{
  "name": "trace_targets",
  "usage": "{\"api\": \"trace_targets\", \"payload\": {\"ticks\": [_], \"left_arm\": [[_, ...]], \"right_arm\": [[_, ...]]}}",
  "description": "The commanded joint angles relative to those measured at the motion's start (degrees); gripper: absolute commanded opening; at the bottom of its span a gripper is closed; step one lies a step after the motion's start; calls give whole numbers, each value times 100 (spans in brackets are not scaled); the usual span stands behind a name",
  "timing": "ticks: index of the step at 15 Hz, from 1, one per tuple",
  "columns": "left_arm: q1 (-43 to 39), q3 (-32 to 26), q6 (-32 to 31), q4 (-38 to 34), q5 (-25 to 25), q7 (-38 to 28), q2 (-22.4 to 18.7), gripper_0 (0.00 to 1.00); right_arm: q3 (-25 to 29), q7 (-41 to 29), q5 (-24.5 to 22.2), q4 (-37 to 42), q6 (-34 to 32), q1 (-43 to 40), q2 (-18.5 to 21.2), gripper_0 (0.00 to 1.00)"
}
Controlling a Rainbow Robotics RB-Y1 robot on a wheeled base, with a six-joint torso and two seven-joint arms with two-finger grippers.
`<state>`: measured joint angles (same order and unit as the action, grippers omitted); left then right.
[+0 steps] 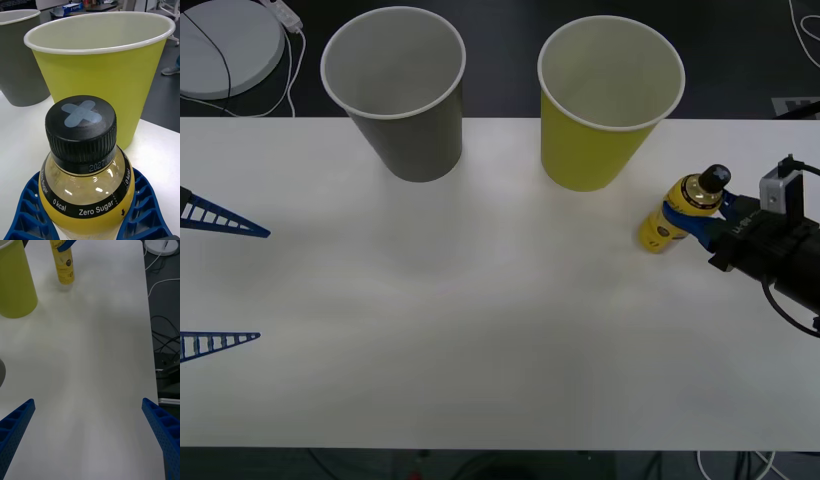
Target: Put the can into the green bin and the plastic bottle into the gray bin
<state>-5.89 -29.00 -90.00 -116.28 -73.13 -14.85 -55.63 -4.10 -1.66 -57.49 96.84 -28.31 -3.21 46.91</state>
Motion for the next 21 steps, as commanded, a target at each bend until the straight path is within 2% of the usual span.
{"api": "trace_targets", "payload": {"ticks": [1,6,12,19,21], "left_arm": [[0,0,0,0,0,0,0,100],[0,0,0,0,0,0,0,100],[0,0,0,0,0,0,0,100],[0,0,0,0,0,0,0,100],[0,0,0,0,0,0,0,100]], "right_arm": [[208,-19,186,318,-87,-295,161,0],[542,-80,572,810,-218,-620,469,0],[1183,-317,590,1540,-227,-1121,759,0],[2027,-748,898,2515,-359,-2070,1453,0],[2238,-1064,871,2726,-526,-2193,1506,0]]}}
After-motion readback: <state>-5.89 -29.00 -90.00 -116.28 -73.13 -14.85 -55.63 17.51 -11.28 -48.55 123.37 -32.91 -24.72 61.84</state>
